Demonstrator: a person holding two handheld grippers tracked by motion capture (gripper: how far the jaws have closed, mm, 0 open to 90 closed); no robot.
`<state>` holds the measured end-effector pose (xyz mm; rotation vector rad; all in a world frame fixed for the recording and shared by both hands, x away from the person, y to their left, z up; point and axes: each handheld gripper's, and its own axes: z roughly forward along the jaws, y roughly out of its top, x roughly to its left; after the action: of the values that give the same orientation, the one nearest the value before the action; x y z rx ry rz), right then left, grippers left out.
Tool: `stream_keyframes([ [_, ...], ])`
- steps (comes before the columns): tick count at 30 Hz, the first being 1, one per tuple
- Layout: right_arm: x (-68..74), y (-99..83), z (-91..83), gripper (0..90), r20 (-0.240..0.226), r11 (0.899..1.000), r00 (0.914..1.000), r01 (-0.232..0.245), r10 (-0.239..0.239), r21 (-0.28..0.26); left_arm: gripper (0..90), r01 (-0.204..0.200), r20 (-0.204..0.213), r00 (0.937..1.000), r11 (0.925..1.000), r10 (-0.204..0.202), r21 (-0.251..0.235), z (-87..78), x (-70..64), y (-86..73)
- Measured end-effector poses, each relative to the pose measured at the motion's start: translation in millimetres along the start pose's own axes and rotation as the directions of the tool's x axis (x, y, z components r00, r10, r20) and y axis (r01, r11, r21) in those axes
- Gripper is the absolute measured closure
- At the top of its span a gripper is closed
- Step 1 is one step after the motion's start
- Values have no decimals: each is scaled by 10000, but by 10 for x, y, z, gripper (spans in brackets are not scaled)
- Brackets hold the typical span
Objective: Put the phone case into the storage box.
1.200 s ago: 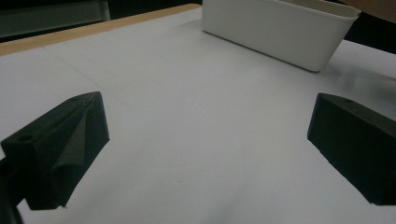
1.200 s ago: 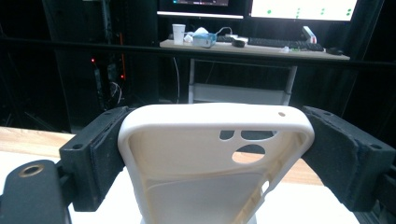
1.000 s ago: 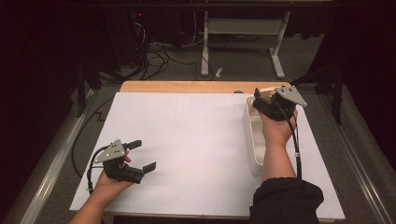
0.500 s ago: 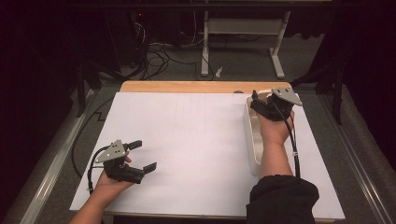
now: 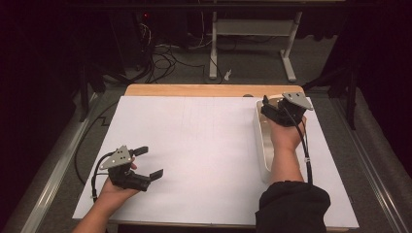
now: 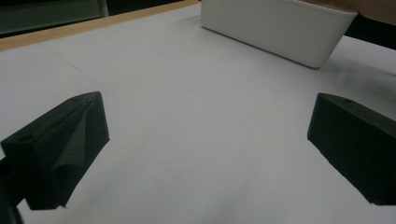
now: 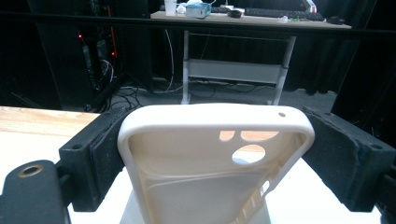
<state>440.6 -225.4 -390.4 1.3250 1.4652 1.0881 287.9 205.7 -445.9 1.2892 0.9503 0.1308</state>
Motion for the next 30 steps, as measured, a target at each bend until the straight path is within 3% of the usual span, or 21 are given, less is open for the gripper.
stream_keyframes([
  [30,27,-43,70,122,171,9999,9998,56,-59,135,5,-76,52,10000,10000,76,-41,6,-12,-19],
])
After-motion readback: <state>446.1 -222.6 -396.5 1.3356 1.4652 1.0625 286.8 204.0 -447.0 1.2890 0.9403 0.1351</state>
